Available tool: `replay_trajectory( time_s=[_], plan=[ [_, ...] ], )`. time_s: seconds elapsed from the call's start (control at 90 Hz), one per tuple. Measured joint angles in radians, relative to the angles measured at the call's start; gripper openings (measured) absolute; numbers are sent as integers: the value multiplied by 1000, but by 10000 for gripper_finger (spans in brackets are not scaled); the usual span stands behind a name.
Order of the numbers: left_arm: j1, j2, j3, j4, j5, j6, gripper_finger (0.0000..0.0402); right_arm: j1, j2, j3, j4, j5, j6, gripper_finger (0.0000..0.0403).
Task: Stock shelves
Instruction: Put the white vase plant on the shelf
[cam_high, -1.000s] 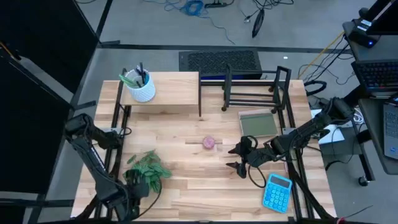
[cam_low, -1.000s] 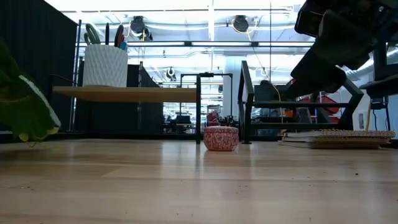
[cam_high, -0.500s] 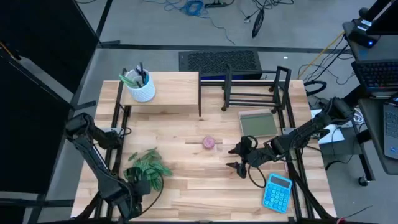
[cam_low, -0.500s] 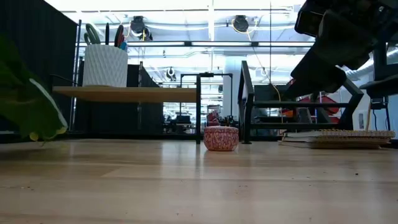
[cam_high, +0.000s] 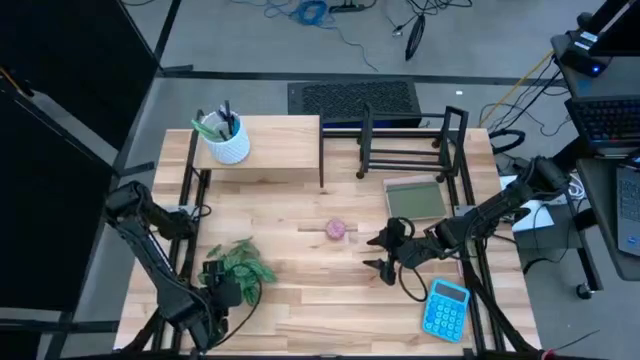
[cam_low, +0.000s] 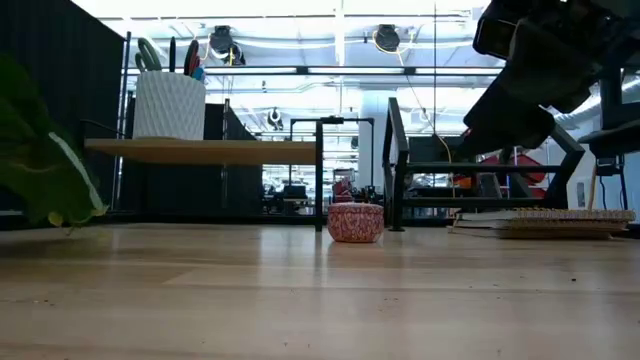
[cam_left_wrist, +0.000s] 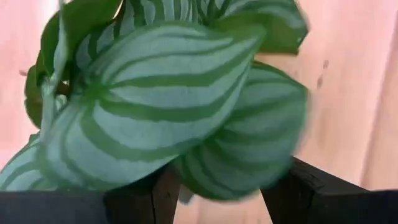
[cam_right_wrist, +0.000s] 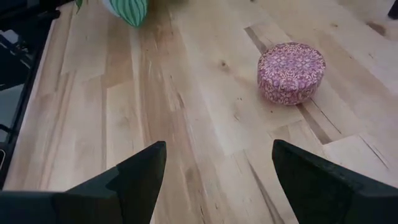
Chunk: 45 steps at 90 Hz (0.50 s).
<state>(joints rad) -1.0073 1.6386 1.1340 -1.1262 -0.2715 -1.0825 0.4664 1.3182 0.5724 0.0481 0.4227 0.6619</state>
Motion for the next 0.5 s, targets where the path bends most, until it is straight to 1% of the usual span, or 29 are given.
replay_trajectory(
  time_s=[0.133,0.2,0.5],
  plan=[
    [0,0,-39,73,32,25,176,0,0,0,0,-1,-4,276],
    [0,0,-53,80,36,23,169,0,0,0,0,-1,-11,276],
    [0,0,-93,122,31,50,101,0,0,0,0,-1,-17,276]
  ],
)
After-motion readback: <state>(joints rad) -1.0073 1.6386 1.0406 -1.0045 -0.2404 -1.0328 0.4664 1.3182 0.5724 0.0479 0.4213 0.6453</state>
